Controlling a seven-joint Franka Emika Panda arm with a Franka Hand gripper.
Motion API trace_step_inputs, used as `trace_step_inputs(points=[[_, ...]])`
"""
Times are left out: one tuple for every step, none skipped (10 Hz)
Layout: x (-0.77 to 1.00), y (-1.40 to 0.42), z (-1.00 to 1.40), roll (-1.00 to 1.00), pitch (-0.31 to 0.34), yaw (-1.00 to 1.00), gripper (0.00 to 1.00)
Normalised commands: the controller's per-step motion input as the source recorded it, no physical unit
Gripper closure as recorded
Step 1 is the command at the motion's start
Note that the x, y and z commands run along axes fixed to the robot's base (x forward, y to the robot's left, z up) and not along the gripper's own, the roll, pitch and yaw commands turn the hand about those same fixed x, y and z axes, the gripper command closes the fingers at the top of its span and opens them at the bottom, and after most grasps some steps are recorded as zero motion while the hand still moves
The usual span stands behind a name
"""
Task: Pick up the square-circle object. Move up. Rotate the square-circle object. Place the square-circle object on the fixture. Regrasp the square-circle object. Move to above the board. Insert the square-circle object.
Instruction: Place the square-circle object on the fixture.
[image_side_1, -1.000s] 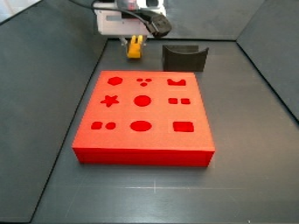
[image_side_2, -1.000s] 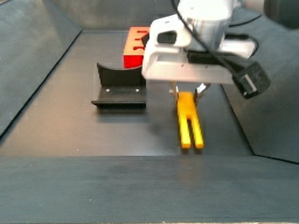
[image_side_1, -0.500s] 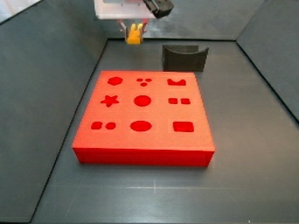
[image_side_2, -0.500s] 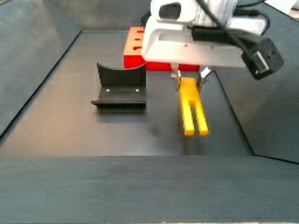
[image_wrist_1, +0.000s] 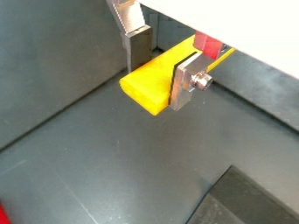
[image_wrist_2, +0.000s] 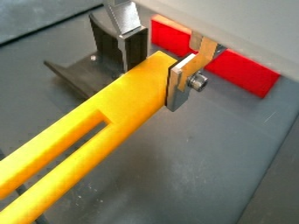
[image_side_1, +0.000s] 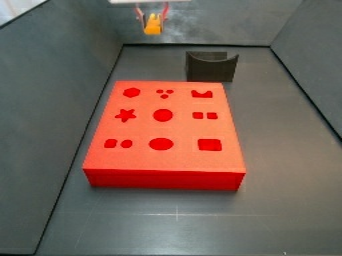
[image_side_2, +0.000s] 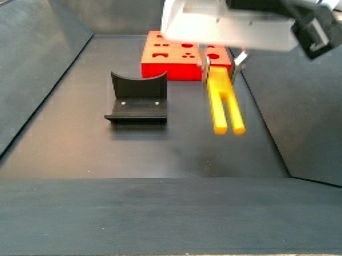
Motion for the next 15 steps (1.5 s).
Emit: trace_step_inputs(points=[[-0.03,0.00,1.00,0.10,0.077,0.00,1.00],[-0.03,0.00,0.97,0.12,0.081,0.01,1.00],[-0.02,0.00,0.79,0.12,0.088,0.02,1.00],[-0.02,0.00,0.65,0.12,0.090,0.03,1.00],[-0.01,0.00,0.52,0.13,0.099,0.03,1.00],[0.00,0.00,0.33,0.14,0.113,0.04,1.00],[0.00,0.00,0.20,0.14,0.119,0.04,1.00],[1.00,-0.32,-0.30,0.00,0.169,0.14,1.00],[1.00,-0.31,-0.32,-0.02,0.153,0.13,1.00],[1.00,-0.27,-0.29,-0.02,0.112,0.10,1.00],[1.00,-0.24,-0.25,-0.03,0.068,0.06,1.00],[1.00,-0.22,-0.24,-0.03,0.051,0.05,1.00],[1.00,-0.20,-0.22,-0.04,0.035,0.04,1.00],[1.00,-0.18,-0.20,-0.04,0.023,0.03,1.00],[1.00,-0.17,-0.19,-0.04,0.020,0.04,1.00]])
